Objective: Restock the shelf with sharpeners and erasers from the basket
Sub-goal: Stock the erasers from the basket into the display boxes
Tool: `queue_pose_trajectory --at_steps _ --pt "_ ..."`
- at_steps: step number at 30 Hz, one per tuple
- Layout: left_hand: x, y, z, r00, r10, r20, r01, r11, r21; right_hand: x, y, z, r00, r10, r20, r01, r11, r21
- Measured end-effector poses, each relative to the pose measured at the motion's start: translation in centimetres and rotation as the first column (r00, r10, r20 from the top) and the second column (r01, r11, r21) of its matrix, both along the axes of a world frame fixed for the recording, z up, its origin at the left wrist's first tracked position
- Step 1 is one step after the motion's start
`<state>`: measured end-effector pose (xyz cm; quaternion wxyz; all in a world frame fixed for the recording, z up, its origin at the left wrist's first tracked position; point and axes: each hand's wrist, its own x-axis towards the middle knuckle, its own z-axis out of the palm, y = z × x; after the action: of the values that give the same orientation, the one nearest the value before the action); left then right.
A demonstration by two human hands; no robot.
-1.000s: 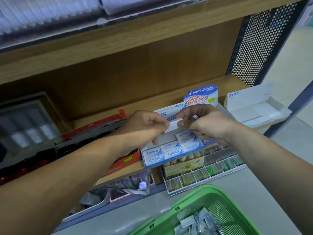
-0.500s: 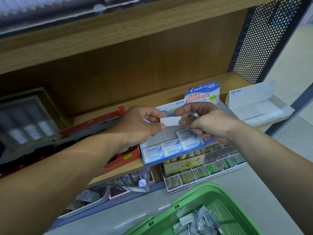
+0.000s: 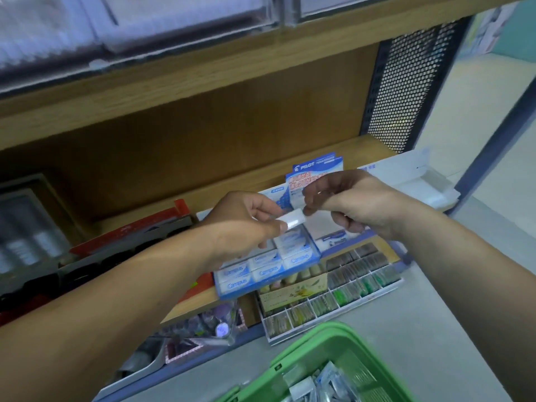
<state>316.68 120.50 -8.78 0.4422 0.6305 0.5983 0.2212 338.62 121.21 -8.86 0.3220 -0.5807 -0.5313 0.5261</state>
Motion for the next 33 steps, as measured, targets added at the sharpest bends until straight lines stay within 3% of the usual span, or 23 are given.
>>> queue_pose_trajectory --at_steps 5,10,14,18,21,28,33 --pt "7.6 2.2 -0.1 0.998 -0.063 -0.025 0.064 0.996 0.056 10.2 -0.8 -0.4 0.917 -0.399 -0.006 0.399 0.916 -0.039" --pt "17.6 5.5 -0.9 0.986 -0.158 -0.044 0.161 0.983 0.091 16.1 -3.6 -5.5 0.774 -0.62 0.124 0.613 0.784 0.097" --pt "23.1 7.5 -2.9 0.977 -0.184 -0.104 0.196 0.973 0.125 16.4 -4.8 -7.9 0.809 -0.587 0.01 0.584 0.807 0.089" --pt "26.0 8.5 -4.3 0.957 -0.215 -0.197 0.237 0.967 0.096 16.5 -5.2 -8.8 0.769 -0.631 -0.101 0.639 0.765 0.078" --pt "27.5 9.0 -4.7 0.971 -0.188 -0.146 0.204 0.974 0.102 16.3 -5.1 -9.0 0.749 -0.634 -0.192 0.651 0.758 0.032" --pt "30.1 8.6 -5.6 0.985 -0.158 -0.07 0.156 0.987 -0.025 16.0 -4.7 -10.2 0.733 -0.638 -0.238 0.656 0.755 -0.005" --pt "29.9 8.7 -5.5 0.954 -0.255 -0.156 0.255 0.967 -0.022 16.2 -5.0 -9.9 0.729 -0.639 -0.246 0.659 0.753 -0.004"
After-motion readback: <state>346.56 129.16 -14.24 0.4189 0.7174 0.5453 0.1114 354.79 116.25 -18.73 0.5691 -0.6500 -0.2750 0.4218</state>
